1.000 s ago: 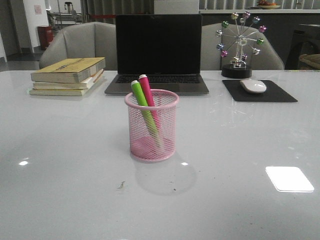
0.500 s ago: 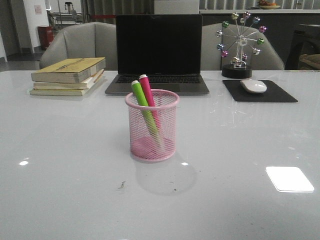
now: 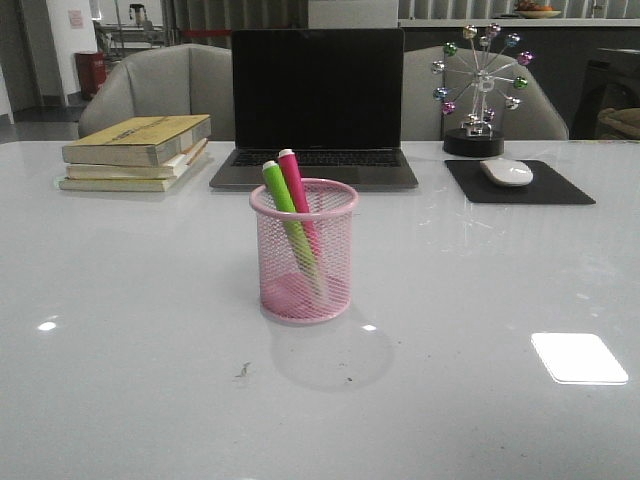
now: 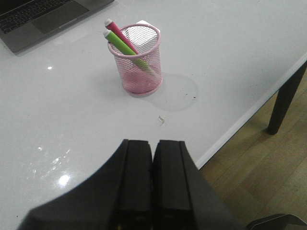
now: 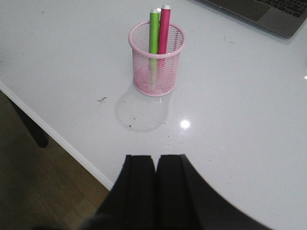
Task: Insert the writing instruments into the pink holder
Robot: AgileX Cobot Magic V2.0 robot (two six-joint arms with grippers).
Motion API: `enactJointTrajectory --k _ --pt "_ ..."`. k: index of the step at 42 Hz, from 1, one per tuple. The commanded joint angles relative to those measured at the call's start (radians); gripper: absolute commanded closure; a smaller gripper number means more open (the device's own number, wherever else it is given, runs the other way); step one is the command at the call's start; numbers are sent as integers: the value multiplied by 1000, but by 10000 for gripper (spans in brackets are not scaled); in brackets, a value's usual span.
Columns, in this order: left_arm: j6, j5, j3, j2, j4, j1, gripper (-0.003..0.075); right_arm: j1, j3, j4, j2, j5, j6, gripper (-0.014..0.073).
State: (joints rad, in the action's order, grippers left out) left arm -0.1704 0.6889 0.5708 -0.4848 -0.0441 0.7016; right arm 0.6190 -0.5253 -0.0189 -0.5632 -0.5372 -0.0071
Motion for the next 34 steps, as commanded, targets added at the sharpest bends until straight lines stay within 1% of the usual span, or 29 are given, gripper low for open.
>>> enactJointTrajectory --k 1,10,12,15,22,26,29,34 --pt "-2 -68 27 -5 -5 0 629 -4 -26 6 -1 70 -11 536" --pt "-2 -75 18 8 -7 -2 629 -4 -26 6 -1 70 -11 536" --pt "-2 -94 4 30 -7 -33 629 -4 -26 6 -1 71 -11 536" --pt "-2 -154 -36 72 -2 -117 629 -4 -26 6 -1 70 -11 536" --pt "-2 -440 -238 234 -2 -394 629 -4 -26 6 -1 70 -11 536" --pt "-2 -532 -348 347 -2 -521 629 -4 -26 6 -1 70 -11 536" --pt "-2 -559 -408 418 -16 -585 629 -4 -26 6 -1 70 -11 536" --pt "-2 -584 -475 497 -42 -630 629 -4 -26 6 -1 70 -11 536"
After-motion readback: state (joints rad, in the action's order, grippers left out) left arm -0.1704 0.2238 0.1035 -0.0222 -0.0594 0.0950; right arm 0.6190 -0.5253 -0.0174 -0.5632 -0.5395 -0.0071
